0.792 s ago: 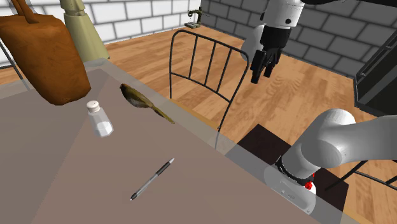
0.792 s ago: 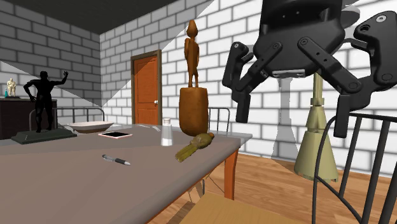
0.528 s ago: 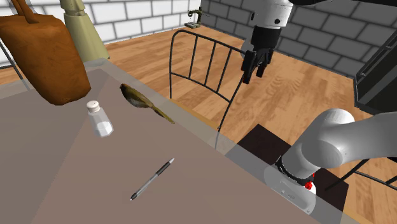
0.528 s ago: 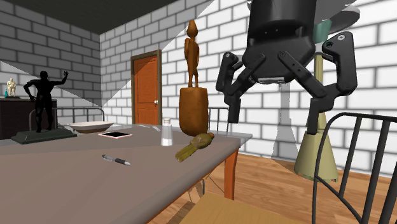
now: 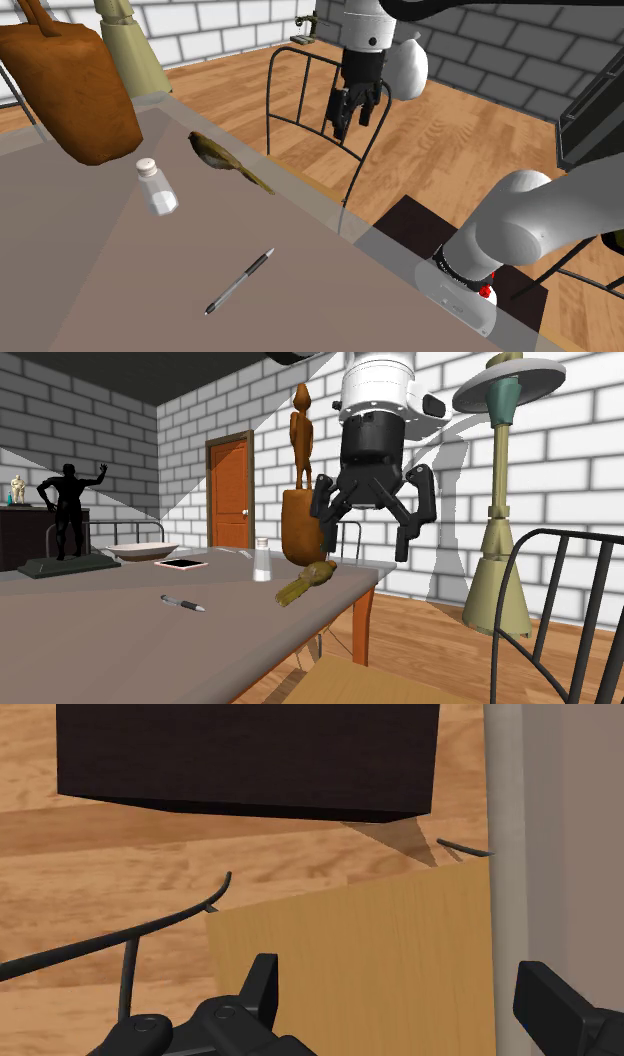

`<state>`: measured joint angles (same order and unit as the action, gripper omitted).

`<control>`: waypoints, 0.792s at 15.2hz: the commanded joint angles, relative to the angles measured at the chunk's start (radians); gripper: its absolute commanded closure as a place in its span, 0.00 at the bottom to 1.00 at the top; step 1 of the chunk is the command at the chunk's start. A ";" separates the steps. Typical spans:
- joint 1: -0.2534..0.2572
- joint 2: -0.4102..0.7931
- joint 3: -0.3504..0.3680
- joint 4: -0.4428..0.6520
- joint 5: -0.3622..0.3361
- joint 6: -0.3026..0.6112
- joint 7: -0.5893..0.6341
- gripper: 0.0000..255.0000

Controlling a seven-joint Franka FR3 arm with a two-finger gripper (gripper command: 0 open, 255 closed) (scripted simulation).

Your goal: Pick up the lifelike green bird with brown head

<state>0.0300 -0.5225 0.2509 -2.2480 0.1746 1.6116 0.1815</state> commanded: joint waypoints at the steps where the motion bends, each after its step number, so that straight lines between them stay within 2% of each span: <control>1: 0.007 0.067 0.039 0.044 0.000 0.025 0.036 0.00; 7: 0.025 0.286 0.147 0.208 -0.044 0.077 0.151 0.00; 12: 0.054 0.491 0.221 0.379 -0.127 0.090 0.260 0.00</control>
<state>0.0758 -0.0755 0.4569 -1.9035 0.0665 1.6974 0.4167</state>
